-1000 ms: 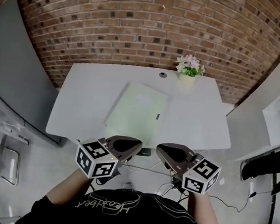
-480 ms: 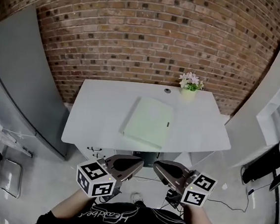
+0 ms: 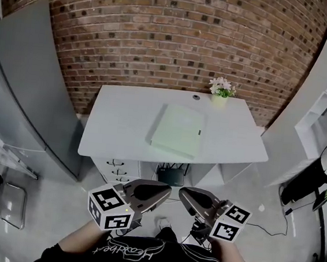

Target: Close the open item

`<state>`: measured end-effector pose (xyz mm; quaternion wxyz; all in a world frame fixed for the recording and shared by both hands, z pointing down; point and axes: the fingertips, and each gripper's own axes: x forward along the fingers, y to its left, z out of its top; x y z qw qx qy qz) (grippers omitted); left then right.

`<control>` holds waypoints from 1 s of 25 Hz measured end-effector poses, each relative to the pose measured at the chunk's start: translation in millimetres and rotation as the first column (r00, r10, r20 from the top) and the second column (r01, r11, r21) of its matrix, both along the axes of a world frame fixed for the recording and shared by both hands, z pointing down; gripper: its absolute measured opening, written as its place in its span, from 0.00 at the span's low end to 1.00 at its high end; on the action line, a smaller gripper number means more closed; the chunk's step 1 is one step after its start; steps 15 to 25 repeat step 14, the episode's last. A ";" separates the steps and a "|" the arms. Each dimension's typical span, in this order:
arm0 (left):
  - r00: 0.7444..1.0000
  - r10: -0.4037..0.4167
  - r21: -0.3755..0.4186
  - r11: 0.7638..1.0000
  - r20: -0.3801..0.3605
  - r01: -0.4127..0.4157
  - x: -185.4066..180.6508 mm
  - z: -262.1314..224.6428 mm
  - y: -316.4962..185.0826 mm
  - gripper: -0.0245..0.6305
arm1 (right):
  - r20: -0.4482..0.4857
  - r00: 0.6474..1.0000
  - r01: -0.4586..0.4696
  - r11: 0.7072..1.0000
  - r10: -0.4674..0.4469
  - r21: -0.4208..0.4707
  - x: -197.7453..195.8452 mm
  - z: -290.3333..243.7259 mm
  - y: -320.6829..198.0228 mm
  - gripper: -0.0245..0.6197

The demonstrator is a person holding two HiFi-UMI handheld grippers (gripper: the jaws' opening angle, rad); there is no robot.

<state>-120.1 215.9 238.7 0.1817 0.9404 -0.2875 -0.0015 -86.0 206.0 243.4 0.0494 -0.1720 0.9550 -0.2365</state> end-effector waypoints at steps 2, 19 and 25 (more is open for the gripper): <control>1.000 0.005 0.014 1.000 0.009 -0.005 -2.9 -1.6 8.2 0.04 | 0.010 1.000 -0.005 1.000 0.005 0.000 -4.0 -2.0 8.6 0.04; 0.995 0.030 0.070 0.997 0.091 -0.037 -15.4 -2.3 40.1 0.04 | 0.006 1.000 -0.014 1.000 0.014 0.027 -21.1 -10.4 39.2 0.04; 0.995 0.030 0.070 0.997 0.091 -0.037 -15.4 -2.3 40.1 0.04 | 0.006 1.000 -0.014 1.000 0.014 0.027 -21.1 -10.4 39.2 0.04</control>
